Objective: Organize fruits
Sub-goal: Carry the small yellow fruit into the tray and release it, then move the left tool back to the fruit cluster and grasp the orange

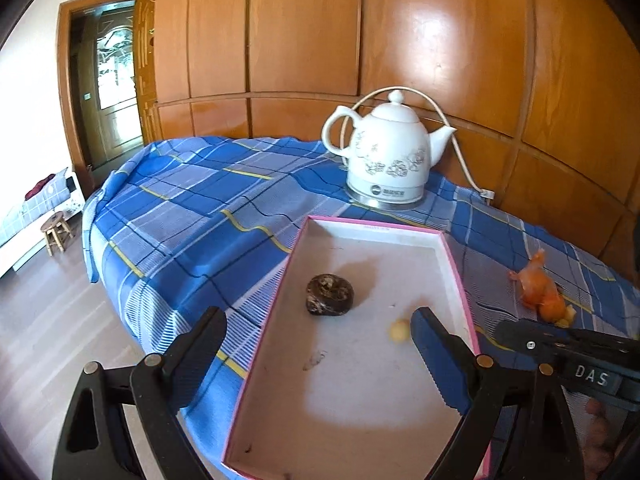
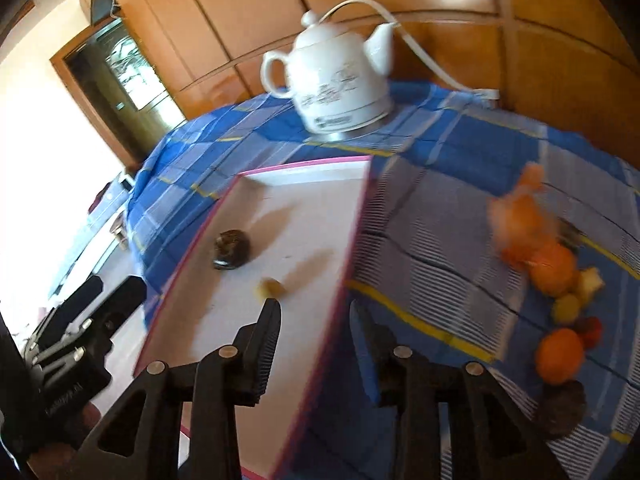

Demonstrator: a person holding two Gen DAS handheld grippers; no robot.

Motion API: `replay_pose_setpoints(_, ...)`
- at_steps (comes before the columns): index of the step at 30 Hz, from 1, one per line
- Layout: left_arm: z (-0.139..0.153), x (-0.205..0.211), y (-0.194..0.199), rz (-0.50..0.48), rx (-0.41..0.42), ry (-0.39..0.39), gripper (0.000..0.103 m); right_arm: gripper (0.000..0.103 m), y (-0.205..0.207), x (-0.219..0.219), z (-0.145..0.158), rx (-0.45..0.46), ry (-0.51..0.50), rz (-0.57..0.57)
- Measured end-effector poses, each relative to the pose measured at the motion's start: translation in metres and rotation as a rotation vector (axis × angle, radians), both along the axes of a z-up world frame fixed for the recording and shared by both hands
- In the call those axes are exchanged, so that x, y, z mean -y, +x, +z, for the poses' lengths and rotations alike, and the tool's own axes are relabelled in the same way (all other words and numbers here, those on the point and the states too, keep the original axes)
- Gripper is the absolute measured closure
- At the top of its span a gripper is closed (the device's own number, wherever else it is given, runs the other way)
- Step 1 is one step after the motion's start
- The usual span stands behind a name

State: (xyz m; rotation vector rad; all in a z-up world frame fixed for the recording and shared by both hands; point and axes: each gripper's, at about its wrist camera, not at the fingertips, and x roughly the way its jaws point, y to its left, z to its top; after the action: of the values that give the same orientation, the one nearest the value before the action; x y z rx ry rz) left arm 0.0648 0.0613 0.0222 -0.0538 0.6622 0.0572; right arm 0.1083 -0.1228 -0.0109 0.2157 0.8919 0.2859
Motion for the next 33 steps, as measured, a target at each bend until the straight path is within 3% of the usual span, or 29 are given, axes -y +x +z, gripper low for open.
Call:
replay_pose_setpoints(7, 0.003, 0.023, -0.008, -0.086, 0.018, 0.019, 0.009, 0.066, -0.039, 0.040, 0.004, 0.063, -0.113, -0.131)
replay_pose_setpoints(12, 0.004, 0.037, -0.014, -0.153, 0.019, 0.017, 0.009, 0.066, -0.070, 0.059, 0.007, 0.150, -0.280, -0.223)
replay_pose_setpoints(15, 0.004, 0.046, -0.018, -0.197, 0.016, 0.011, 0.009, 0.065, -0.082, 0.081, 0.004, 0.146, -0.327, -0.265)
replay_pose_setpoints(17, 0.003, 0.051, -0.020, -0.219, 0.015, 0.013, 0.009, 0.046, -0.089, 0.101, -0.002, 0.113, -0.315, -0.304)
replay_pose_setpoints(19, 0.002, 0.059, -0.024, -0.250, 0.010, 0.013, 0.009, 0.035, -0.094, 0.119, -0.009, 0.077, -0.302, -0.331)
replay_pose_setpoints(22, 0.000, 0.071, -0.030, -0.299, 0.002, 0.014, 0.009, 0.035, -0.096, 0.138, -0.012, 0.031, -0.336, -0.356)
replay_pose_setpoints(27, -0.005, 0.091, -0.042, -0.383, -0.023, 0.012, 0.009, 0.033, -0.078, 0.167, 0.018, -0.010, -0.391, -0.360)
replay_pose_setpoints(30, -0.007, 0.103, -0.048, -0.418, -0.032, 0.017, 0.009, 0.029, -0.066, 0.181, 0.038, 0.030, -0.459, -0.288)
replay_pose_setpoints(33, -0.008, 0.112, -0.053, -0.442, -0.034, 0.026, 0.009, 0.028, -0.062, 0.201, 0.037, 0.083, -0.536, -0.225)
